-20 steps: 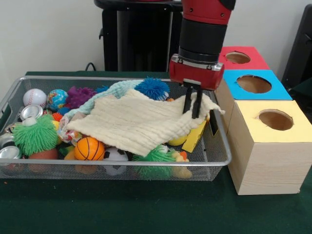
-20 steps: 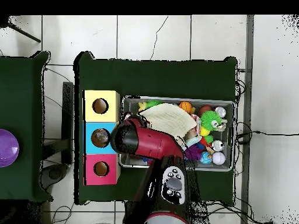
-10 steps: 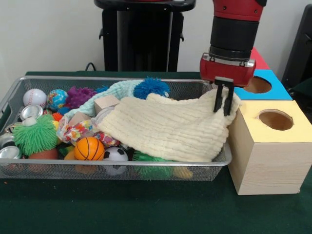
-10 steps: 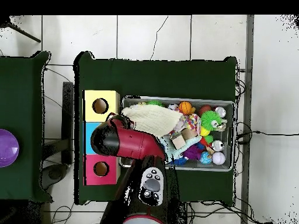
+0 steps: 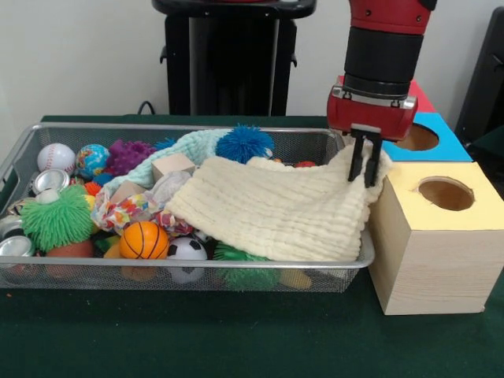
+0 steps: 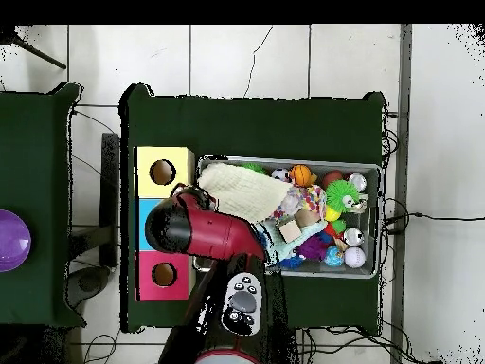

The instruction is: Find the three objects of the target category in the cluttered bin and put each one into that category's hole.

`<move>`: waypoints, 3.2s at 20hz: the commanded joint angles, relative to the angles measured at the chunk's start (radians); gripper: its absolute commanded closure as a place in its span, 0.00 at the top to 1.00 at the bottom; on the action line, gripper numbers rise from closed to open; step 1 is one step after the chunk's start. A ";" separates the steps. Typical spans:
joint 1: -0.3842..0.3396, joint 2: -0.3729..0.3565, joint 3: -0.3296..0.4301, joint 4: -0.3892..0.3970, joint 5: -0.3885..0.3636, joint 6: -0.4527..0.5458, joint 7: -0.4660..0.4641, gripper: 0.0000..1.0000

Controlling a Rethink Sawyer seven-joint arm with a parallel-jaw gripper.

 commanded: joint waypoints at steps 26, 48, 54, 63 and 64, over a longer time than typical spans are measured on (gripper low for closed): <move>-0.074 0.116 -0.051 0.016 -0.068 -0.077 0.131 1.00; -0.142 -0.153 -0.047 0.030 -0.130 0.297 0.011 1.00; -0.161 -0.058 -0.081 0.032 -0.206 0.165 0.041 1.00; -0.130 0.015 -0.172 0.012 -0.264 0.086 0.125 1.00; -0.122 0.026 -0.191 0.003 -0.265 0.081 0.135 1.00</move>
